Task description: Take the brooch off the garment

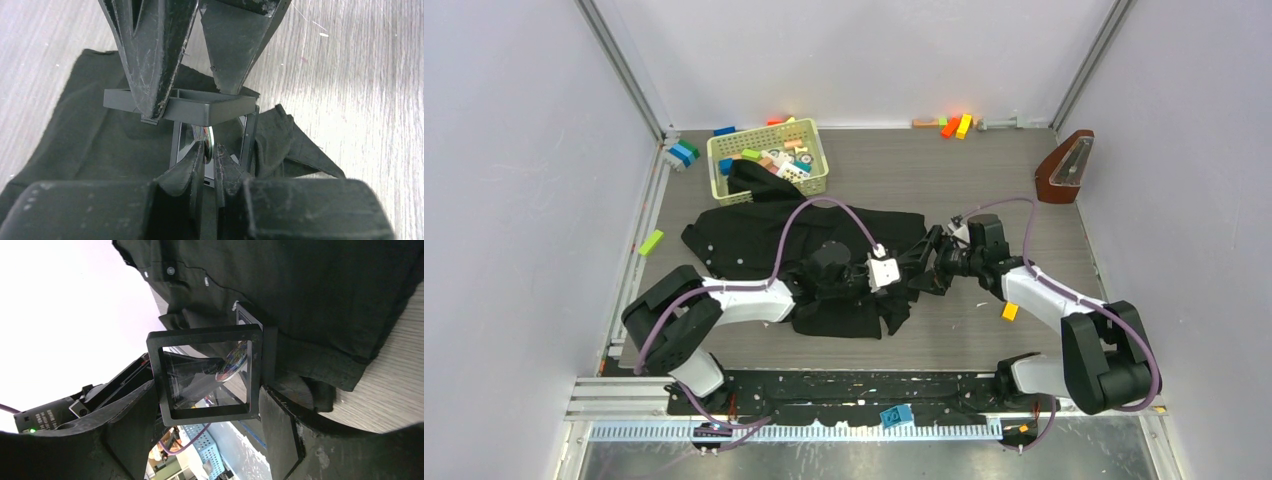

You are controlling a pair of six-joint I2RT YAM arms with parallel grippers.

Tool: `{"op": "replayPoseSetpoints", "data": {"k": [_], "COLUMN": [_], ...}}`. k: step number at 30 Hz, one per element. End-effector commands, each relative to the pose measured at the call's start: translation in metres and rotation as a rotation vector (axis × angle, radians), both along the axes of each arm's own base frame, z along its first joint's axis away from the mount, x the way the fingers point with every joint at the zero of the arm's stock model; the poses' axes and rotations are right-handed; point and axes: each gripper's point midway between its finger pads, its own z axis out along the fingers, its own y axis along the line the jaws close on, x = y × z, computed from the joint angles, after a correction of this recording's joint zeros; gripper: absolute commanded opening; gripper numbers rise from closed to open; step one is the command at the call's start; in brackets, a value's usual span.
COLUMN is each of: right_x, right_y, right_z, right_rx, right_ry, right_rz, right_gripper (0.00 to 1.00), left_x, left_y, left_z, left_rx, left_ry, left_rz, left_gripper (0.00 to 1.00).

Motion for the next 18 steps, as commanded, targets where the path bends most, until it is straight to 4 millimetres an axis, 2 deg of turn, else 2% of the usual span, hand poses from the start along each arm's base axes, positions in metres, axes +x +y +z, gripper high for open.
{"op": "replayPoseSetpoints", "data": {"k": [1,9,18], "right_x": [0.011,0.004,-0.001], "right_y": [-0.002,-0.015,-0.028], "right_z": [-0.003,-0.026,-0.044], "right_rx": [-0.036,-0.161,-0.255], "right_ry": [-0.087,-0.063,-0.031], "right_rz": [-0.003,0.012,-0.004], "right_gripper": [0.31,0.31,0.32], "left_x": [-0.012,-0.023,-0.025], "left_y": [-0.011,-0.015,-0.026], "left_z": [0.001,-0.019,-0.018], "left_rx": [-0.002,0.064,0.028], "left_ry": [0.056,0.162,0.216], "left_rz": [-0.065,-0.112,-0.121], "left_gripper": [0.14,0.19,0.25]}}
